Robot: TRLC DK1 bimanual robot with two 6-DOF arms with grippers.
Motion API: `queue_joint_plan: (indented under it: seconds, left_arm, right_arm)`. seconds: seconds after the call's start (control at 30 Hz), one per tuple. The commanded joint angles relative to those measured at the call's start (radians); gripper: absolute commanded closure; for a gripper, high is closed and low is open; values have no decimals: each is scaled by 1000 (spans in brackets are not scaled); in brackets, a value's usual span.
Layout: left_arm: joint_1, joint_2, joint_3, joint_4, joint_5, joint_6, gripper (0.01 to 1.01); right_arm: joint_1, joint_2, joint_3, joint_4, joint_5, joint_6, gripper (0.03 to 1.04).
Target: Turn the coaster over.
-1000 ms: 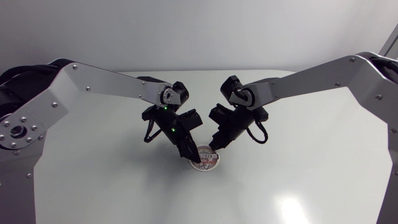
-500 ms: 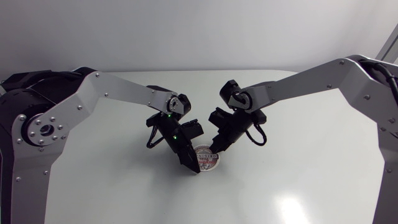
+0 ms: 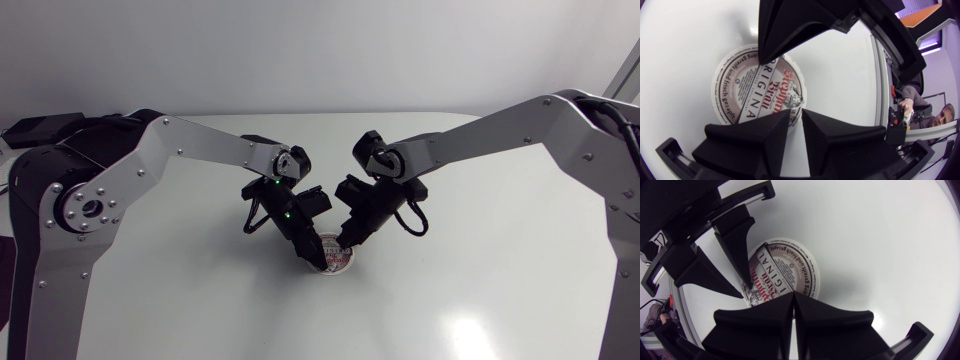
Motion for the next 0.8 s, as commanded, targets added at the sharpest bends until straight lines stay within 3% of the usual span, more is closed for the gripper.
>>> queue_joint_plan:
  seconds: [0.0,0.43,0.77]
  left_arm:
    - [5,63,7,6,-55,-9,818]
    - [48,60,35,19,-90,-17,816]
    - [68,-62,-30,34,-59,-18,816]
  right_arm:
    - [-13,-9,-54,-3,6,-23,1016]
    - [40,-141,-255,26,28,2,1016]
    - [28,-170,-132,-4,23,16,1016]
